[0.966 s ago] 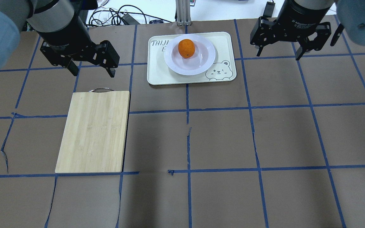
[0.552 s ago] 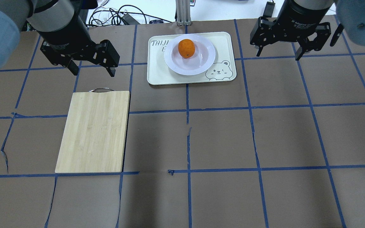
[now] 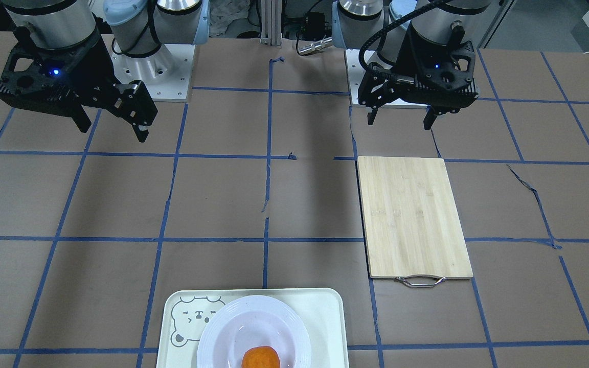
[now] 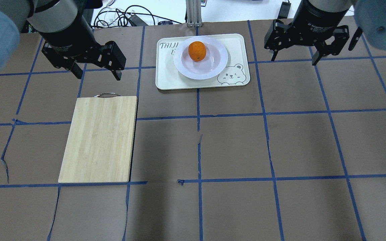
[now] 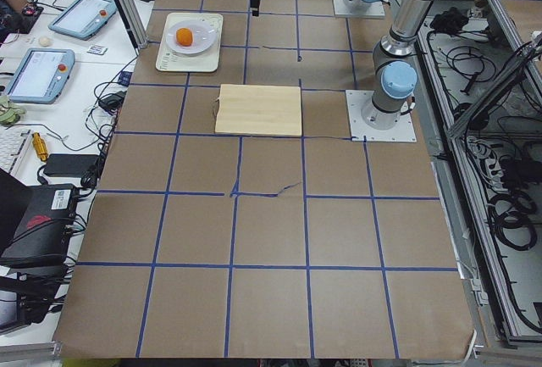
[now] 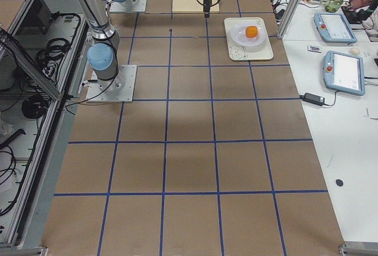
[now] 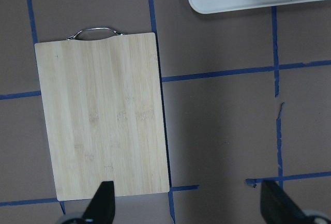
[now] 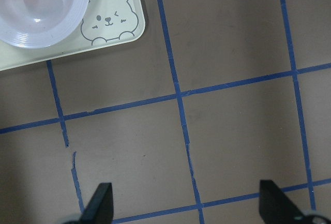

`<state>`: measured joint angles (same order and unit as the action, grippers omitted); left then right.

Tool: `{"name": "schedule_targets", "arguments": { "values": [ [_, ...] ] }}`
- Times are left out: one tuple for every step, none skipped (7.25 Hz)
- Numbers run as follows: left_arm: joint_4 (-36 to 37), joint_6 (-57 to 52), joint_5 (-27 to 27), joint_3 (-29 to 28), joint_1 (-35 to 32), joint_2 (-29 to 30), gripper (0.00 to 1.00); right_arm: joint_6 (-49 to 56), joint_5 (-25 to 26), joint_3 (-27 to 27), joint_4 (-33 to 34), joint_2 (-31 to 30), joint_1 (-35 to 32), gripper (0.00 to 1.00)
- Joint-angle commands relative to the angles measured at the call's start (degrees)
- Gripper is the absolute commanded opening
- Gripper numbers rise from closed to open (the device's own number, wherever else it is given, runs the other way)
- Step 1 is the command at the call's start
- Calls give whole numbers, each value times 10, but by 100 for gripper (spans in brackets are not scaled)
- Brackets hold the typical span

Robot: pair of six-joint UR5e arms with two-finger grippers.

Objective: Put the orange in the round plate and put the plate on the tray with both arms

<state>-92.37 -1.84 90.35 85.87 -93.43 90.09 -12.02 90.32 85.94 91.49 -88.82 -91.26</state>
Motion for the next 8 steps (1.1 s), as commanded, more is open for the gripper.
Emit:
{"name": "schedule_targets", "arguments": {
  "values": [
    [0, 0, 0, 0, 0, 0, 100, 0, -1, 0, 3, 2, 0, 100],
    [0, 0, 0, 1, 0, 0, 100, 0, -1, 5, 3, 0, -1, 100],
    [0, 0, 0, 1, 0, 0, 100, 0, -1, 5, 4, 0, -1, 100],
    [-1, 0, 0, 1, 0, 0, 100, 0, -1, 6, 5, 0, -1, 100],
    [0, 0, 0, 1, 0, 0, 100, 0, -1, 6, 5, 0, -1, 100],
    [0, 0, 0, 1, 0, 0, 100, 0, -1, 6, 5, 0, -1, 100],
    [-1, 0, 0, 0, 0, 0, 100, 0, -1, 6, 6, 0, -1, 100],
    [0, 0, 0, 0, 0, 0, 100, -1, -1, 6, 7, 1, -1, 100]
  ]
}}
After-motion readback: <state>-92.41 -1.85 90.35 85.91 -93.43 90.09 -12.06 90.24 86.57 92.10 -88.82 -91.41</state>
